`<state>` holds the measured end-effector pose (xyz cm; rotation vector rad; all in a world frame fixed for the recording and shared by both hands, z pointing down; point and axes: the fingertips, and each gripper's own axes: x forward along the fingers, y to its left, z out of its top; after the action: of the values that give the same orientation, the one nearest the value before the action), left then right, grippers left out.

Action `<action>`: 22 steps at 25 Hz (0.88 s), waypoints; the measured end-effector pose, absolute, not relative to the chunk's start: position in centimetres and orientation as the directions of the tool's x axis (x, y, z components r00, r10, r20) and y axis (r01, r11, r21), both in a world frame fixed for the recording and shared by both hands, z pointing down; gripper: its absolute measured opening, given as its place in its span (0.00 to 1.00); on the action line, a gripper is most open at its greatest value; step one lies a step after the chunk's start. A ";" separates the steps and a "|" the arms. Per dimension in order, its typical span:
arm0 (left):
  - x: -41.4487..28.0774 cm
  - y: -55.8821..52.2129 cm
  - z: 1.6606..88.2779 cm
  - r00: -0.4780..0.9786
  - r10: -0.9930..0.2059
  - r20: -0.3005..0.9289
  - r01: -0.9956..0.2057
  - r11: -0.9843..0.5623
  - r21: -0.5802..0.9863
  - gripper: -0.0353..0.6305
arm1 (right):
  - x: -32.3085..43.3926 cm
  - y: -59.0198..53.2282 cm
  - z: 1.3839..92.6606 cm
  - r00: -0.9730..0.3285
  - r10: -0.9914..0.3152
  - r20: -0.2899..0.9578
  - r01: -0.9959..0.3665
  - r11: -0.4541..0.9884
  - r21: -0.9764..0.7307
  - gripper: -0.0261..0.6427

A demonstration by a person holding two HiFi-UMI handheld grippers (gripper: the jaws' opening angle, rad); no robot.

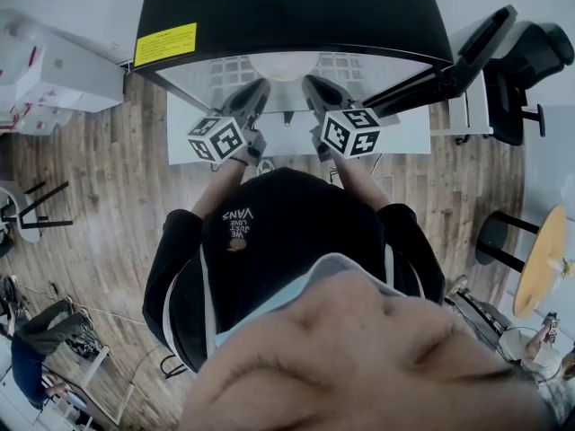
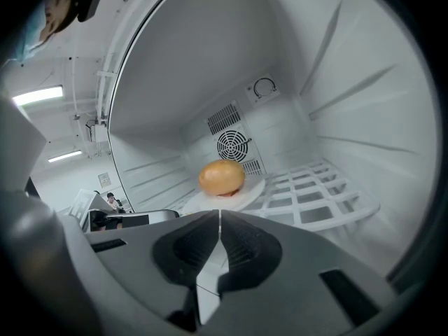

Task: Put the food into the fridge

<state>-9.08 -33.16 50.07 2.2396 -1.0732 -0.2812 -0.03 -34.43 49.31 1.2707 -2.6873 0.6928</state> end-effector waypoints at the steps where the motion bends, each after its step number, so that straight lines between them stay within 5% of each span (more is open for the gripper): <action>1: -9.1 -33.1 50.0 0.645 -0.761 0.074 -0.626 -0.470 0.622 0.09 | 0.0 -34.3 49.3 -0.650 -0.712 0.266 -0.752 0.551 -0.362 0.07; 22: -8.3 -29.6 48.6 0.632 -0.773 0.048 -0.659 -0.504 0.559 0.09 | 1.1 -31.0 48.5 -0.652 -0.723 0.226 -0.747 0.562 -0.355 0.06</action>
<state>-8.29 -29.56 48.59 2.3149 -1.1188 -0.2812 1.07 -31.04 48.53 1.2848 -2.7281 0.6603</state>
